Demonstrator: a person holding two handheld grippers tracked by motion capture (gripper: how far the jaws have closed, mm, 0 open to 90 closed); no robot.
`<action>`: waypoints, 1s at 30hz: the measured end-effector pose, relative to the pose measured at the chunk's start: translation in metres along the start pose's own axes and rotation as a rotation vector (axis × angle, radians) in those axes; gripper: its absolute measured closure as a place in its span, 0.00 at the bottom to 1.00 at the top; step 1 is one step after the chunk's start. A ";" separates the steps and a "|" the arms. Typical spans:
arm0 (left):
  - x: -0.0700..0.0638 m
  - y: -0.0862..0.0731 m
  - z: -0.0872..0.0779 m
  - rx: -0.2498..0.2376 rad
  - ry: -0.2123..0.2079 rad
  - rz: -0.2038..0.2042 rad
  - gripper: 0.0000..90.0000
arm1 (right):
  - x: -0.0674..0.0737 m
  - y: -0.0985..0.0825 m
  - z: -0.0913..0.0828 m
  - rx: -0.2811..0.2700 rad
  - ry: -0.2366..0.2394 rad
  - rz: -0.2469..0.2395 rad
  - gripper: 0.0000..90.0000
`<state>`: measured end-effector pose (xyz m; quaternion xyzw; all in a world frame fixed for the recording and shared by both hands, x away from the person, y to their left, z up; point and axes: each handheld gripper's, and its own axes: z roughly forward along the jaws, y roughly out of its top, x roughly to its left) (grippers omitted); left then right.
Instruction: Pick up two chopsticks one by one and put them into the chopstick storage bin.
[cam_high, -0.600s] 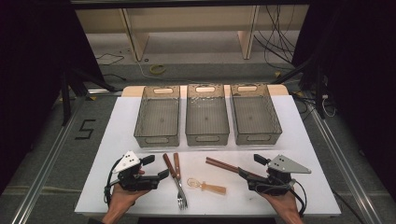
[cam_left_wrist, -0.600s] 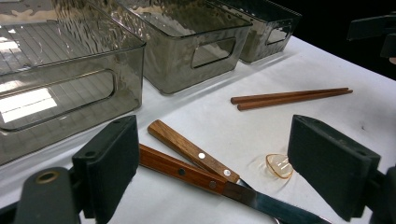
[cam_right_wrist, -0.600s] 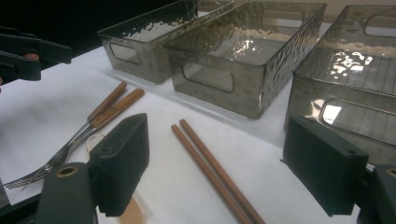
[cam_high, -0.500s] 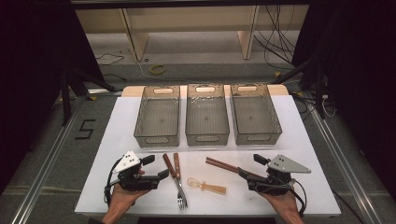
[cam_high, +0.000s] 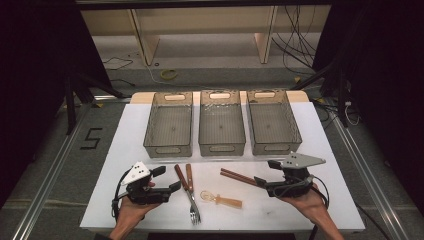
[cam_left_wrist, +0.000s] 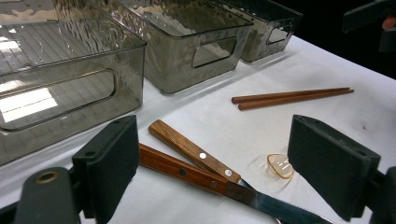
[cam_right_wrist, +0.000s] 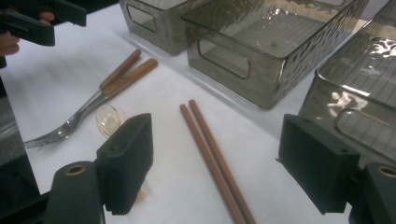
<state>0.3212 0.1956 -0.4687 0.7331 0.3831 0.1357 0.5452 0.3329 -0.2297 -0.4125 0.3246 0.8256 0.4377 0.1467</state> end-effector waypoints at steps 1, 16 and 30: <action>0.000 0.000 0.000 -0.002 0.000 -0.001 0.18 | 0.000 0.000 0.000 0.000 0.000 0.000 0.30; 0.000 0.000 0.000 0.001 0.003 0.002 0.18 | -0.028 0.026 0.019 0.296 0.046 -0.117 0.39; 0.000 0.000 0.000 0.001 0.002 0.004 0.18 | -0.034 0.017 0.045 0.510 0.070 -0.181 0.58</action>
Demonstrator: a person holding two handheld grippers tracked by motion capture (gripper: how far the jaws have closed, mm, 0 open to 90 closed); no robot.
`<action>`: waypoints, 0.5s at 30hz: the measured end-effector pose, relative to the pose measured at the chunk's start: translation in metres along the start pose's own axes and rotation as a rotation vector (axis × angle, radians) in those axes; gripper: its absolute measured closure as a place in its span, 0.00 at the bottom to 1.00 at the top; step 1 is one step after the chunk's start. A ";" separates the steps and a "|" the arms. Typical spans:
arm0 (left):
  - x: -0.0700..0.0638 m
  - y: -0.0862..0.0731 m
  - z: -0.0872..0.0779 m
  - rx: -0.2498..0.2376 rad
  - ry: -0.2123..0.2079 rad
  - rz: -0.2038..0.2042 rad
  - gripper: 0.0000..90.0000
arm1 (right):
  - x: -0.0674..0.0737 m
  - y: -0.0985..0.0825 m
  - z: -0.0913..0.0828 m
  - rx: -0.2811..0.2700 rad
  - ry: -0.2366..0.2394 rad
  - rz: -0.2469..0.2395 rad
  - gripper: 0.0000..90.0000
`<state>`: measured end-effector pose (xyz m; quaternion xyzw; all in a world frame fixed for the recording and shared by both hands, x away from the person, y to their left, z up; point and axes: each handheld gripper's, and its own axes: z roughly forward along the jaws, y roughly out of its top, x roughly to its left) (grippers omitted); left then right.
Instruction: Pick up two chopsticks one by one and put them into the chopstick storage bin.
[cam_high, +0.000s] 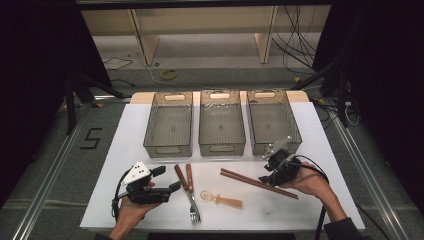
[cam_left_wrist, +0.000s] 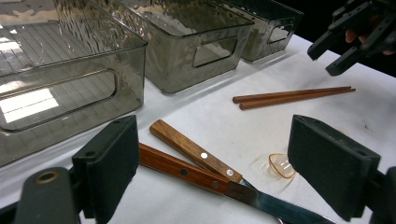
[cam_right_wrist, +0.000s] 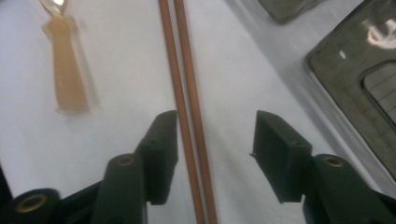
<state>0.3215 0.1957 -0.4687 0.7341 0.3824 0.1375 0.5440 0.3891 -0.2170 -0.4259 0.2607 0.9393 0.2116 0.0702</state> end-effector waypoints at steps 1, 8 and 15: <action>0.000 0.000 0.000 0.000 0.000 0.000 0.18 | 0.000 0.000 0.002 0.016 -0.001 -0.002 0.60; 0.000 0.000 0.000 0.001 0.000 0.001 0.18 | -0.003 -0.001 0.010 0.070 0.014 -0.028 0.67; 0.000 0.000 0.000 0.001 0.000 0.001 0.18 | -0.004 -0.003 0.017 0.125 0.016 -0.059 0.74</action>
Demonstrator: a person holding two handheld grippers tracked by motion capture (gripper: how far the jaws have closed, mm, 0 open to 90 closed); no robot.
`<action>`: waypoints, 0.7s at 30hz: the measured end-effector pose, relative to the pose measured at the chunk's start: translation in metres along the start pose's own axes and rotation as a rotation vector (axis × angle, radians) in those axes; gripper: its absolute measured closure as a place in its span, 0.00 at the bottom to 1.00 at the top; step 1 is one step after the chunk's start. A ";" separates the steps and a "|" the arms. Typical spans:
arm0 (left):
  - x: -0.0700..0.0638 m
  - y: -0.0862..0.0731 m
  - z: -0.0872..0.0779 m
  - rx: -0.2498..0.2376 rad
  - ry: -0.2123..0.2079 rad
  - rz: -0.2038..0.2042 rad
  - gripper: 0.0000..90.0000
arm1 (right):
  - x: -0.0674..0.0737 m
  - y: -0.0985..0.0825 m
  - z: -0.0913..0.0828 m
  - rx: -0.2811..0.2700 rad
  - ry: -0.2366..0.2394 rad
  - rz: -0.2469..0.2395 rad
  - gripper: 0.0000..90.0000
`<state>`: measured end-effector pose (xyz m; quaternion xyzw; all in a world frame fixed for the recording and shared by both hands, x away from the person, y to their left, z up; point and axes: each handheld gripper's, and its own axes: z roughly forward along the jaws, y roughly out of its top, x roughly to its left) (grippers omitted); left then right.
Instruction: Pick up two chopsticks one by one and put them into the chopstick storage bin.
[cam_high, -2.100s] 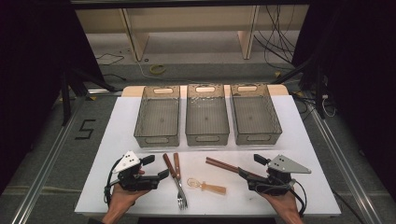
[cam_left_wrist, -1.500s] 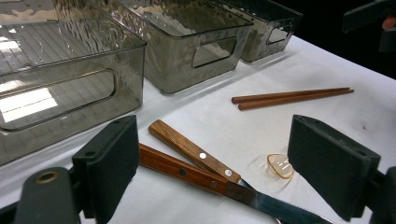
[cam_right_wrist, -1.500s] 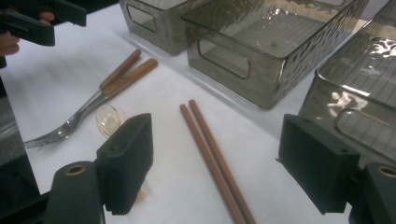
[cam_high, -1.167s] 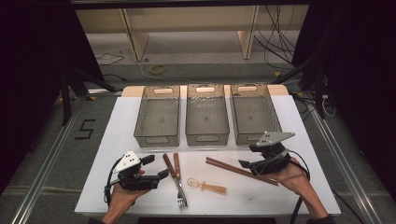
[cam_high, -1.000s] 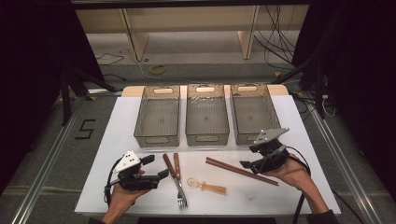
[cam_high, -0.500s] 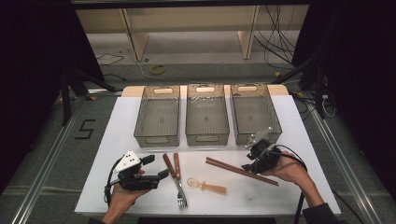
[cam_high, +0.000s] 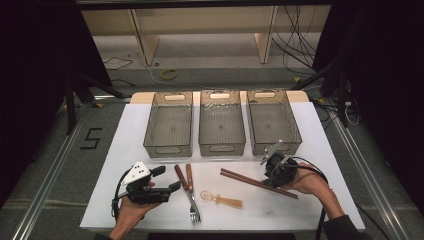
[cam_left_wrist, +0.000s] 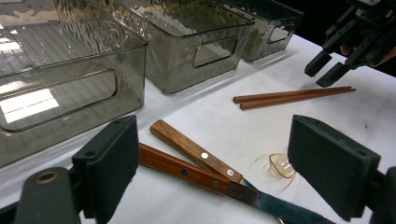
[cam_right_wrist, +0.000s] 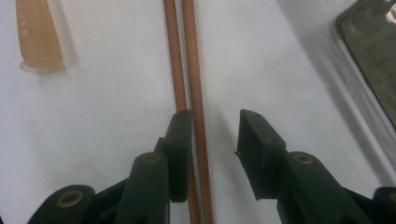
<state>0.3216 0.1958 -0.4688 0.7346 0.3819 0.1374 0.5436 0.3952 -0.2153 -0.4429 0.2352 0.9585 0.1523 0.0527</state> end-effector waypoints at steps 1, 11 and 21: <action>0.000 0.000 0.000 0.001 0.000 0.001 0.18 | 0.000 -0.001 0.001 0.003 -0.002 -0.006 0.75; 0.000 0.000 0.000 -0.001 0.003 0.001 0.18 | -0.004 -0.003 0.009 0.064 0.013 -0.036 0.84; 0.000 0.000 0.000 -0.001 0.007 0.002 0.18 | -0.006 -0.005 0.011 0.124 0.004 -0.030 0.90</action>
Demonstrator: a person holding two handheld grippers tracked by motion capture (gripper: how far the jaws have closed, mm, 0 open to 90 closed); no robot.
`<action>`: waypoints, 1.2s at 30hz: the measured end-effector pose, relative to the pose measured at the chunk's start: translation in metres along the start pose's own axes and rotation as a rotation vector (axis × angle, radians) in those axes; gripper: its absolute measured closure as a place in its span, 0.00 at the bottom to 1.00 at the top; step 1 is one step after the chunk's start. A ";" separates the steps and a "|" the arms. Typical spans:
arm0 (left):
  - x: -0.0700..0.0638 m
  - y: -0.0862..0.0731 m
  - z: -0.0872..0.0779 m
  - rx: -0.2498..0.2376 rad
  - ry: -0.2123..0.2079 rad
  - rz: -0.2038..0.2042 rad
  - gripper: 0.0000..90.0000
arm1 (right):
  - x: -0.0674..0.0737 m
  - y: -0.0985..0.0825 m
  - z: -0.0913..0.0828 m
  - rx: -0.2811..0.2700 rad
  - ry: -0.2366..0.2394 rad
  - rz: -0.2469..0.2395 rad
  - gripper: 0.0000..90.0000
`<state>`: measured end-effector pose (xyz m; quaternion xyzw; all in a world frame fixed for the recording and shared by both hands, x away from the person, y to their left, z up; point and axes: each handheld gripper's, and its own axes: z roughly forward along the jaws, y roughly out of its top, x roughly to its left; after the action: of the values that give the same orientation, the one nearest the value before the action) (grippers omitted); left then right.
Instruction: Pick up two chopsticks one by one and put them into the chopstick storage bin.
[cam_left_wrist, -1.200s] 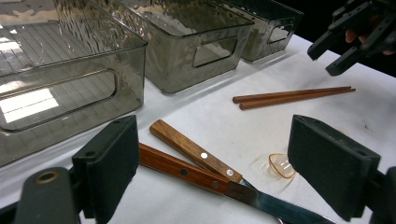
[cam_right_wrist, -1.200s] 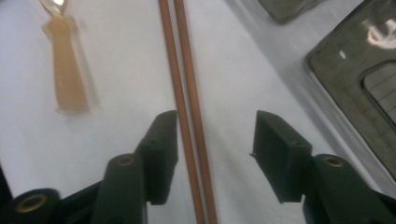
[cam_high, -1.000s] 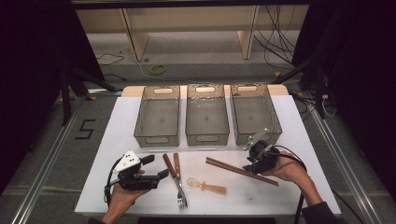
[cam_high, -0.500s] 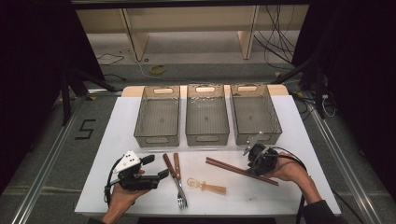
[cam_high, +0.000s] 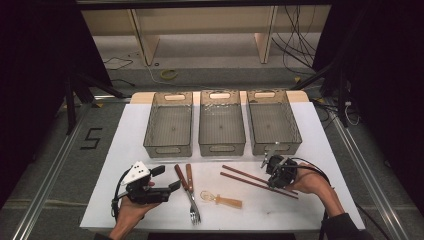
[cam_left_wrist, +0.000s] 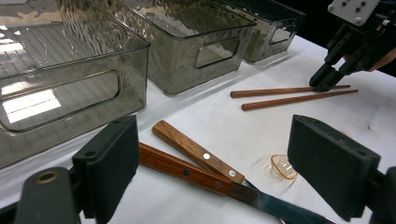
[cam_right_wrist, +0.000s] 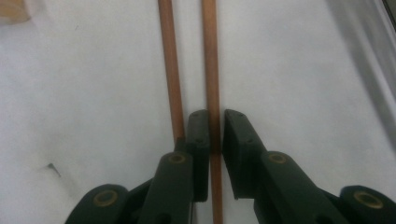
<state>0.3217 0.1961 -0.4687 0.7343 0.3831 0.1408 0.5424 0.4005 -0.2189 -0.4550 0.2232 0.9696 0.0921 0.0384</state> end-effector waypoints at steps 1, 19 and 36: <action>0.000 0.000 0.000 0.000 0.000 0.001 0.18 | 0.000 0.000 0.000 0.003 0.000 -0.004 0.91; 0.000 0.000 0.000 -0.002 0.000 0.007 0.18 | 0.003 0.005 -0.002 0.009 -0.009 -0.018 0.95; -0.004 0.005 0.005 0.034 -0.042 0.038 0.18 | 0.017 0.013 -0.032 -0.145 0.004 -0.052 0.95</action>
<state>0.3241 0.1896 -0.4655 0.7533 0.3601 0.1291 0.5350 0.3869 -0.2055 -0.4217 0.1946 0.9659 0.1617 0.0551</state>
